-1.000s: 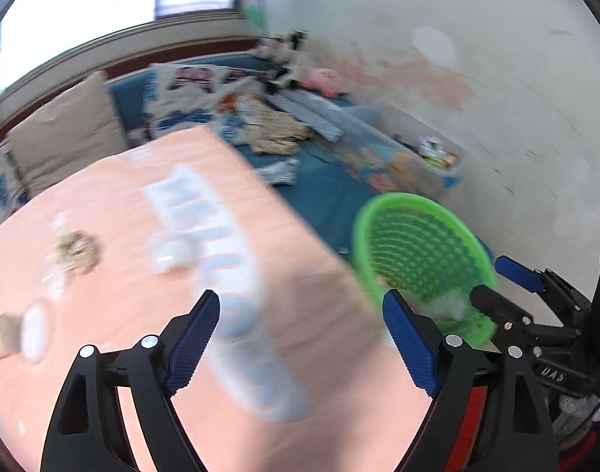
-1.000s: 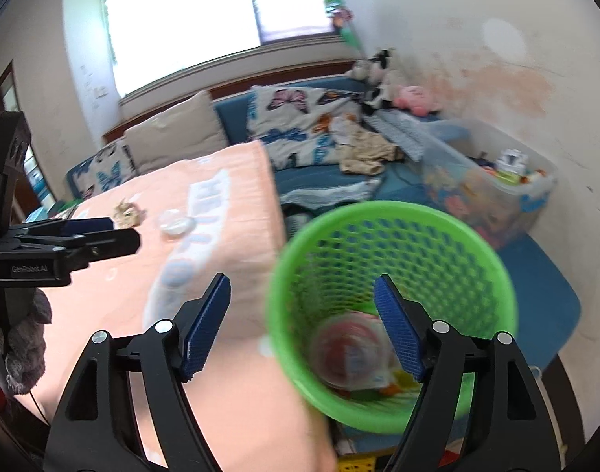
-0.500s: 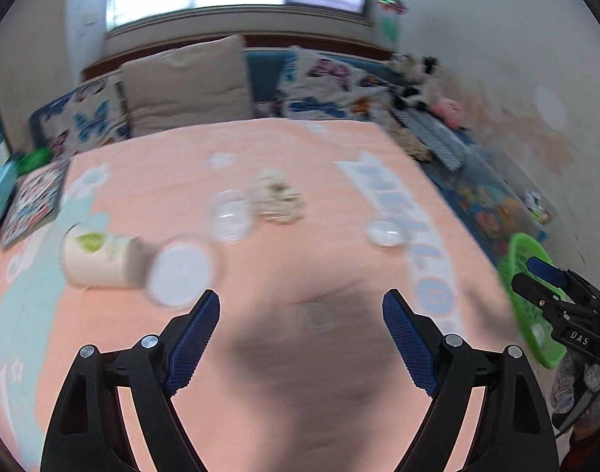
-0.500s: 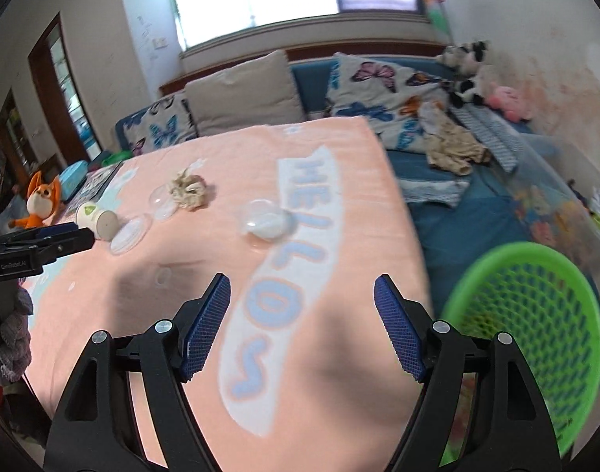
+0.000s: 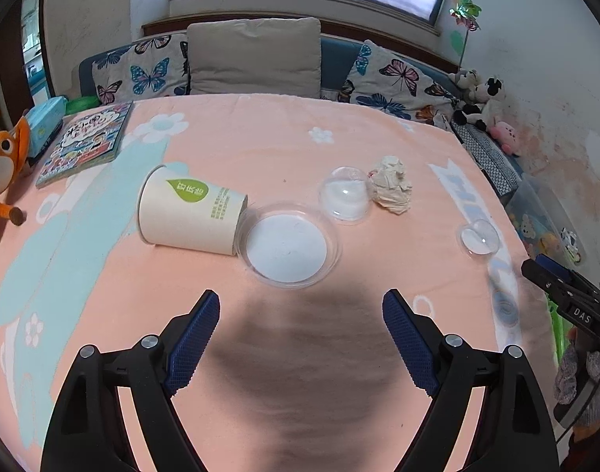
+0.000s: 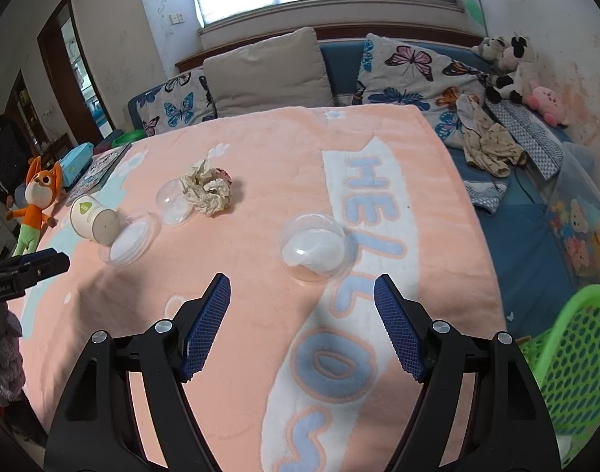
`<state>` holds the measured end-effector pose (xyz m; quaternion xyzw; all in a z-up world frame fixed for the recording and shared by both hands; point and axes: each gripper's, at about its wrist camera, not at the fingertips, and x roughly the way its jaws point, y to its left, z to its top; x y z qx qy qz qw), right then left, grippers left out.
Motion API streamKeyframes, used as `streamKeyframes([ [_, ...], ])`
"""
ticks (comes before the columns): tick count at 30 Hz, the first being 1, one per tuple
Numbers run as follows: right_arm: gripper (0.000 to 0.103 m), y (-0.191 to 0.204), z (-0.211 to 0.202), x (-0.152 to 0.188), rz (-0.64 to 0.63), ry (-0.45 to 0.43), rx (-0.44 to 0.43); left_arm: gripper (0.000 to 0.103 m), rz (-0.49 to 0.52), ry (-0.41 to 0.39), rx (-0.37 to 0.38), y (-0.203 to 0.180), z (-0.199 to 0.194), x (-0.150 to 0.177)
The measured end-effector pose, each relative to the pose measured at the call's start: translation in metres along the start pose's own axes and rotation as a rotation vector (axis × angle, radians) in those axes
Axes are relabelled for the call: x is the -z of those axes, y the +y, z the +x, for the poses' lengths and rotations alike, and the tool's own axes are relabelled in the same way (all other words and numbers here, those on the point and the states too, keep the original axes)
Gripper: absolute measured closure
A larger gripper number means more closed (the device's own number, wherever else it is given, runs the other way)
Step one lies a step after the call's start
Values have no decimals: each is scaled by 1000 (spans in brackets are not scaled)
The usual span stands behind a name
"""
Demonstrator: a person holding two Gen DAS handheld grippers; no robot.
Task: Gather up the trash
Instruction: 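Move both grippers back over the blanket toward the remaining items, then lower the right gripper onto the clear plastic dome and close it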
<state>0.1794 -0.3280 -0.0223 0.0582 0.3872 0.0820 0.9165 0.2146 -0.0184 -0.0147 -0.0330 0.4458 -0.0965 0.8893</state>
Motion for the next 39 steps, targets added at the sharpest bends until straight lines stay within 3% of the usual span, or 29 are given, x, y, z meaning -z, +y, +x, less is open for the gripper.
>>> streamKeyframes([
  [19, 27, -14, -4, 6, 19, 1, 10, 21, 65, 36, 49, -42, 17, 5],
  [39, 27, -1, 23, -5, -37, 31, -1, 21, 68, 55, 40, -43, 27, 2],
])
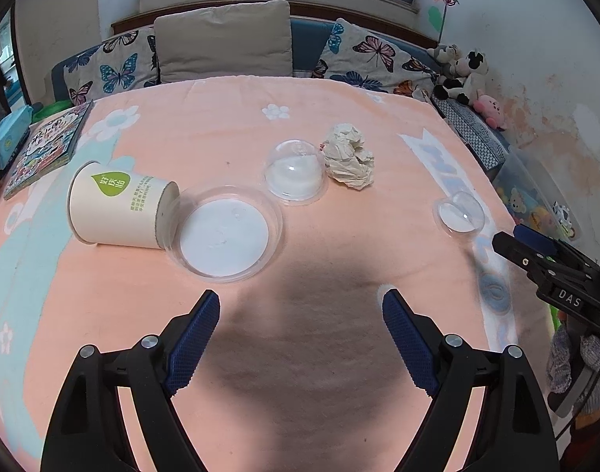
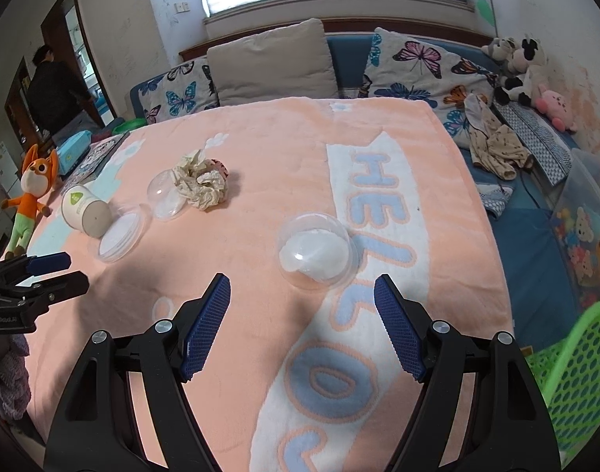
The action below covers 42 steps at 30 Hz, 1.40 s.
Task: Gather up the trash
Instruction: 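Lower the right gripper onto the clear plastic dome and close it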
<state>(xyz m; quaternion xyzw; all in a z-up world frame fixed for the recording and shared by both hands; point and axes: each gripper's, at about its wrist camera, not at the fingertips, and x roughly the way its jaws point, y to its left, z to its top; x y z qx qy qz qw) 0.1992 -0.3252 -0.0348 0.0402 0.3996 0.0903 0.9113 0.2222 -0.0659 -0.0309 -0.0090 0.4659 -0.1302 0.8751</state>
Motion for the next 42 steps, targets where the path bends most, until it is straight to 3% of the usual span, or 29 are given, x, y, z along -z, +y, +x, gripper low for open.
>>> streamKeyframes([
  [19, 29, 5, 51, -13, -43, 62, 17, 21, -116, -13, -84, 52, 9, -30],
  [31, 38, 2, 65, -14, -61, 73, 38, 21, -82, 28, -105, 42, 38, -39],
  [42, 39, -3, 70, -16, -54, 70, 38, 21, -50, 56, -125, 31, 54, -42],
])
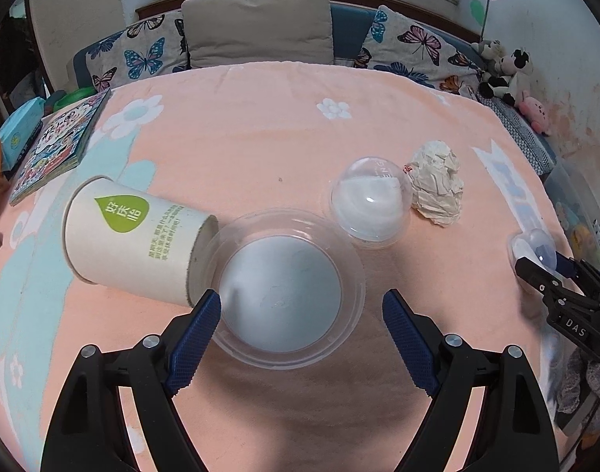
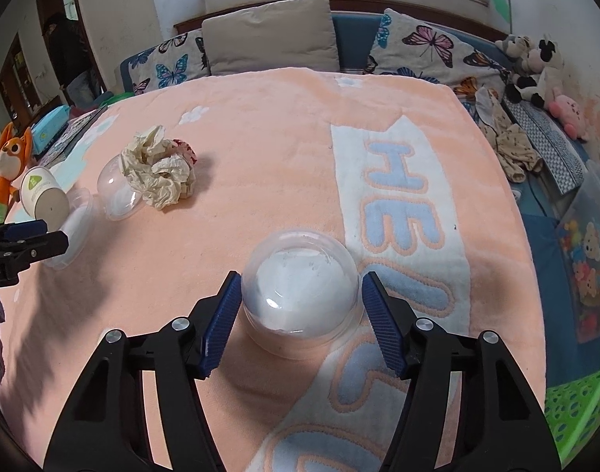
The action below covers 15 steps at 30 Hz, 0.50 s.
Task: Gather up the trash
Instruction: 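Lower the right gripper onto the clear plastic dome and close it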
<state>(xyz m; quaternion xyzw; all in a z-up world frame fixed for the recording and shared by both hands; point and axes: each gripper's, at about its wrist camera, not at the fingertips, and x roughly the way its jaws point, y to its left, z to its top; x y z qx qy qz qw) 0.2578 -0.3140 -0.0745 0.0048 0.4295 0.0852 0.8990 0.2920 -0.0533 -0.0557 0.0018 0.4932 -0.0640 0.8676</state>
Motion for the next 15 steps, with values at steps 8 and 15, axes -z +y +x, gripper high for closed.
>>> streamKeyframes([
  [8, 38, 1, 4, -2, -10, -4, 2, 26, 9, 22, -1, -6, 9, -1],
  [15, 39, -1, 3, -2, -6, -11, -2, 31, -2, 36, 11, -8, 15, -3],
])
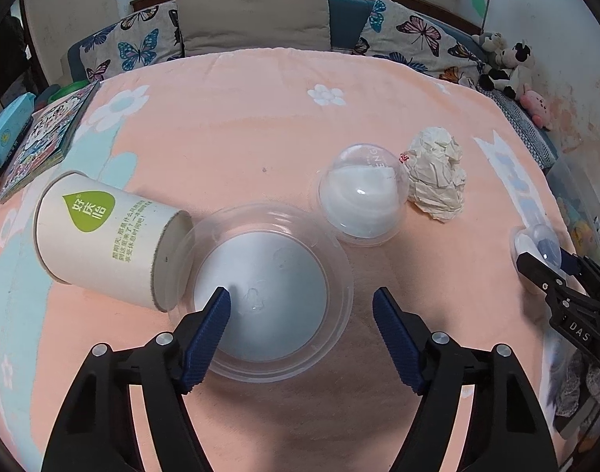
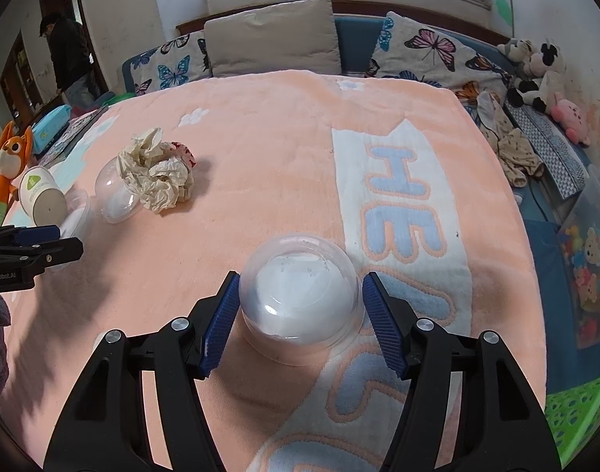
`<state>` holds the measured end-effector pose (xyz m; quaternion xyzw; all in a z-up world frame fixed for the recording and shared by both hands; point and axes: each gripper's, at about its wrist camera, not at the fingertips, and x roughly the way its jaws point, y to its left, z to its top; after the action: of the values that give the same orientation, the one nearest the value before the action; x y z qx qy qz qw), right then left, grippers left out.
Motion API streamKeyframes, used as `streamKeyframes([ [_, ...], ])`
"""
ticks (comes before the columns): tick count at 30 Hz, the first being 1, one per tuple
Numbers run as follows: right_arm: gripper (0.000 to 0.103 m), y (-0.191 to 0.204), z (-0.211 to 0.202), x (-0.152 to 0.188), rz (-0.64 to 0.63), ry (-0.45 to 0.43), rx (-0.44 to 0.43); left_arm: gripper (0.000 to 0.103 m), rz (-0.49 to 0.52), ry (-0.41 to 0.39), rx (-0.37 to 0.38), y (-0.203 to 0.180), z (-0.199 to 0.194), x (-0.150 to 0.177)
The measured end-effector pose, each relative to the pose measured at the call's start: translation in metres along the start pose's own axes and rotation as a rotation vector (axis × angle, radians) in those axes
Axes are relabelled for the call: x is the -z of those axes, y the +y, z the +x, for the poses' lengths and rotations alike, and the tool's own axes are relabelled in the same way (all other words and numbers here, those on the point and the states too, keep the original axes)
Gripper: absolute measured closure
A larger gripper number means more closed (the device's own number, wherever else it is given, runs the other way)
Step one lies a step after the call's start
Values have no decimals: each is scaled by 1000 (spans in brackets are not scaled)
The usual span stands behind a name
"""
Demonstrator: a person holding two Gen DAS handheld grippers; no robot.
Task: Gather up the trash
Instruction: 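Lower the right gripper onto the clear plastic dome and close it, then grasp the white paper cup with left while right holds the clear dome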
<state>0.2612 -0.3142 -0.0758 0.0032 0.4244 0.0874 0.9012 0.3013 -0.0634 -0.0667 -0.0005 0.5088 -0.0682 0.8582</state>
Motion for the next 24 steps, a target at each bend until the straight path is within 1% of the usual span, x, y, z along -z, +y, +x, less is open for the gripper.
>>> streamKeyframes([
  [9, 39, -2, -6, 3, 21, -2, -12, 33, 10, -2, -2, -5, 3, -2],
  [13, 39, -6, -12, 7, 52, 0, -35, 34, 26, -2, -11, -8, 4, -4],
  [19, 39, -9, -36, 14, 65, -25, -44, 41, 30, -15, -15, -9, 5, -7],
  [22, 39, -12, -52, 19, 67, -46, -41, 43, 42, -27, -21, -10, 6, -7],
  [24, 39, -14, -60, 24, 74, -57, -41, 47, 60, -41, -29, -11, 7, -6],
])
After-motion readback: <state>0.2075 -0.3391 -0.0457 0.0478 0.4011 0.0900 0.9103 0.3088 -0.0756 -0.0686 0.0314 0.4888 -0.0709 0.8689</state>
